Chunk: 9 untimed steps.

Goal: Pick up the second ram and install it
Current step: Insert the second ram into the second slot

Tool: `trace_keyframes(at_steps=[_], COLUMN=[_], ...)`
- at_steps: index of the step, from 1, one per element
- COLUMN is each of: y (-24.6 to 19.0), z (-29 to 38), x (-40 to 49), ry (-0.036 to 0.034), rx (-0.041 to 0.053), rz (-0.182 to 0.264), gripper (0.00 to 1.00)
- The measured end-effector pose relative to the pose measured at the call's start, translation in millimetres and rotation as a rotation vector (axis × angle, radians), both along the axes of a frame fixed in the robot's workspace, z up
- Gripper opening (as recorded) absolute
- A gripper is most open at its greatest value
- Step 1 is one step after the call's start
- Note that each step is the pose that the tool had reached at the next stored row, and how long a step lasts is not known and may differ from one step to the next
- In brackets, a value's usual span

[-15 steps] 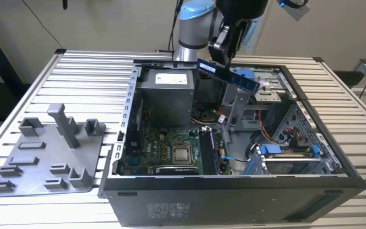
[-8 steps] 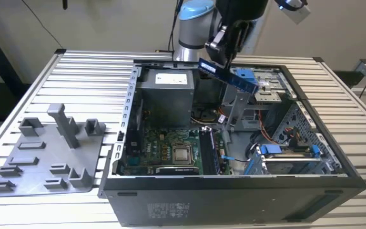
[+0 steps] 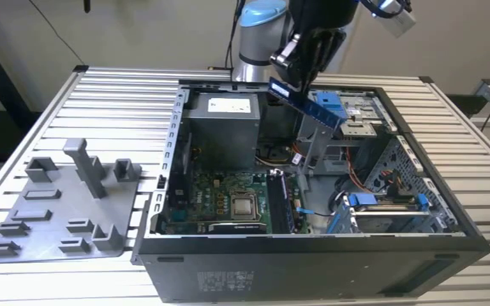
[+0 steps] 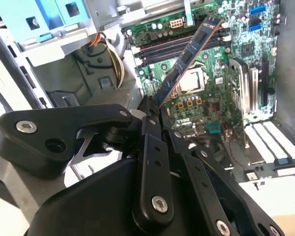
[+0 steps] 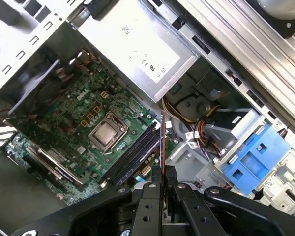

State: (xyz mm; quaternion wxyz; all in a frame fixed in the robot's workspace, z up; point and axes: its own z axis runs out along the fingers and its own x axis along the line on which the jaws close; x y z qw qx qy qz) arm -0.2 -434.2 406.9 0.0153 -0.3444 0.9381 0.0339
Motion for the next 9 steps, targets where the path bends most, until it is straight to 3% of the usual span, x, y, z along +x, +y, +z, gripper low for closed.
trace_keyframes(at_steps=[9], y=[0.0], z=[-1.6], x=[0.0], ry=[0.0034], rx=[0.0000], rz=[-0.137], gripper=[0.14])
